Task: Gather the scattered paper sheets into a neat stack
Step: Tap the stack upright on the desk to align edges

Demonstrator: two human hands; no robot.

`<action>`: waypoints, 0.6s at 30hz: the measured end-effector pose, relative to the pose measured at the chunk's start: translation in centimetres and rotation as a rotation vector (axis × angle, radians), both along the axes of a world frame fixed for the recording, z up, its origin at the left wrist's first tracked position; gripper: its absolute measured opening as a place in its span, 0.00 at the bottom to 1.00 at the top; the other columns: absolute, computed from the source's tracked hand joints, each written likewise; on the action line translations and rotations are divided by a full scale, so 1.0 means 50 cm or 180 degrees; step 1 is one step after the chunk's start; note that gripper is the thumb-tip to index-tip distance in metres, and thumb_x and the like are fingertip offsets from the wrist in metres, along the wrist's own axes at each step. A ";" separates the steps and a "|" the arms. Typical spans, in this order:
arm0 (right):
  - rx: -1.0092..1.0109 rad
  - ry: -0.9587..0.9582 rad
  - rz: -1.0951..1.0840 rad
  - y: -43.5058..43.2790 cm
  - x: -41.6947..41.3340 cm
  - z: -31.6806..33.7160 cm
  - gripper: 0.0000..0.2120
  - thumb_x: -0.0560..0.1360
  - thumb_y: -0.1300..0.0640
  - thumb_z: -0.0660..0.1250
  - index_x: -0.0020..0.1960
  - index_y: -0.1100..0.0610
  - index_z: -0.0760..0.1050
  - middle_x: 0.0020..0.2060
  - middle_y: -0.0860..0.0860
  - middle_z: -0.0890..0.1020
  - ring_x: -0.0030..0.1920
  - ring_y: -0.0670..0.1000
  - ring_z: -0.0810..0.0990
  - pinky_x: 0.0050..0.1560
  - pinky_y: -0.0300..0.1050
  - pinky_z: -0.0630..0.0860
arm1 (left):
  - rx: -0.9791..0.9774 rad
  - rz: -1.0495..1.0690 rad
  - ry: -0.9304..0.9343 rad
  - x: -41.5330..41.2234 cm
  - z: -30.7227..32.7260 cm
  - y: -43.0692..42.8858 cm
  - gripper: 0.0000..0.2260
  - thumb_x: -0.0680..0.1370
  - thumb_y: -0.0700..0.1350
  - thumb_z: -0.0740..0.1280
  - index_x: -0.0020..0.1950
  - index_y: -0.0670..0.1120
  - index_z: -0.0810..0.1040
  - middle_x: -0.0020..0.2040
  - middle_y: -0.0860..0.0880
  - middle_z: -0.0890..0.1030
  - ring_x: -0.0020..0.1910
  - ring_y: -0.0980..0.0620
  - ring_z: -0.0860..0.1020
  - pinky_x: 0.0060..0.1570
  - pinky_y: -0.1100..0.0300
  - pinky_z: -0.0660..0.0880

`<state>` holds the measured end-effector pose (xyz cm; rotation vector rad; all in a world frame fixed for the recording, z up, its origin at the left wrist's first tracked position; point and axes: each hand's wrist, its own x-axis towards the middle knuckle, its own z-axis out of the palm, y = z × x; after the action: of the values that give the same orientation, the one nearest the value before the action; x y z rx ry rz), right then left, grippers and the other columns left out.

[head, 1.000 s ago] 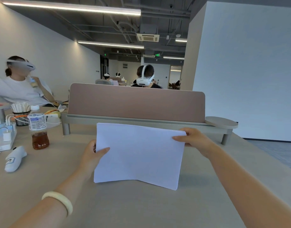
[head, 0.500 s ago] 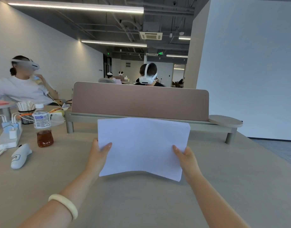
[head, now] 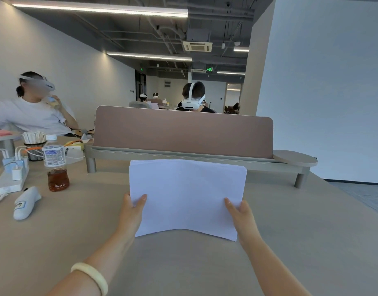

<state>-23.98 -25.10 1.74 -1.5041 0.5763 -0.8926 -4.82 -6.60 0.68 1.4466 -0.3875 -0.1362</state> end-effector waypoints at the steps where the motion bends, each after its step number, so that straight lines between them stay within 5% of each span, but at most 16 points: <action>1: -0.0005 0.0002 -0.0018 0.000 -0.003 0.006 0.06 0.79 0.56 0.63 0.44 0.49 0.72 0.40 0.44 0.78 0.40 0.42 0.77 0.37 0.37 0.70 | -0.0022 0.0011 -0.0023 0.001 0.004 -0.002 0.08 0.79 0.44 0.63 0.56 0.44 0.67 0.53 0.47 0.75 0.54 0.46 0.75 0.56 0.49 0.72; 5: 0.0007 0.0082 0.0061 -0.005 -0.007 0.003 0.02 0.77 0.52 0.66 0.47 0.51 0.75 0.41 0.44 0.82 0.44 0.45 0.81 0.43 0.41 0.76 | -0.0031 -0.0064 -0.0050 0.000 0.004 0.001 0.09 0.79 0.43 0.63 0.57 0.45 0.66 0.54 0.48 0.75 0.54 0.47 0.75 0.54 0.50 0.72; 9: -0.0008 0.0256 0.0113 -0.008 -0.006 -0.026 0.17 0.70 0.46 0.69 0.56 0.51 0.77 0.52 0.48 0.84 0.54 0.51 0.82 0.60 0.56 0.76 | 0.0030 -0.0074 -0.0094 -0.007 -0.017 0.001 0.08 0.80 0.42 0.62 0.58 0.45 0.66 0.56 0.48 0.75 0.55 0.48 0.74 0.52 0.55 0.69; 14: -0.0008 0.0447 -0.0089 -0.019 0.002 -0.014 0.05 0.77 0.58 0.66 0.52 0.56 0.75 0.50 0.51 0.82 0.51 0.54 0.81 0.49 0.47 0.77 | 0.0080 -0.0023 -0.0041 -0.008 -0.012 0.001 0.06 0.80 0.42 0.61 0.56 0.46 0.67 0.54 0.49 0.75 0.55 0.48 0.74 0.53 0.54 0.70; 18: -0.0570 0.0712 -0.0076 -0.044 0.003 0.087 0.10 0.76 0.60 0.66 0.57 0.60 0.74 0.53 0.54 0.81 0.53 0.56 0.80 0.46 0.45 0.72 | 0.0079 -0.0179 0.0151 -0.006 -0.001 0.013 0.09 0.78 0.42 0.65 0.58 0.44 0.71 0.53 0.47 0.78 0.53 0.46 0.77 0.47 0.54 0.74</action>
<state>-23.82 -27.32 6.09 -1.7771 0.6922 -0.8163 -5.13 -5.97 0.63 1.4547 -0.3888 -0.2209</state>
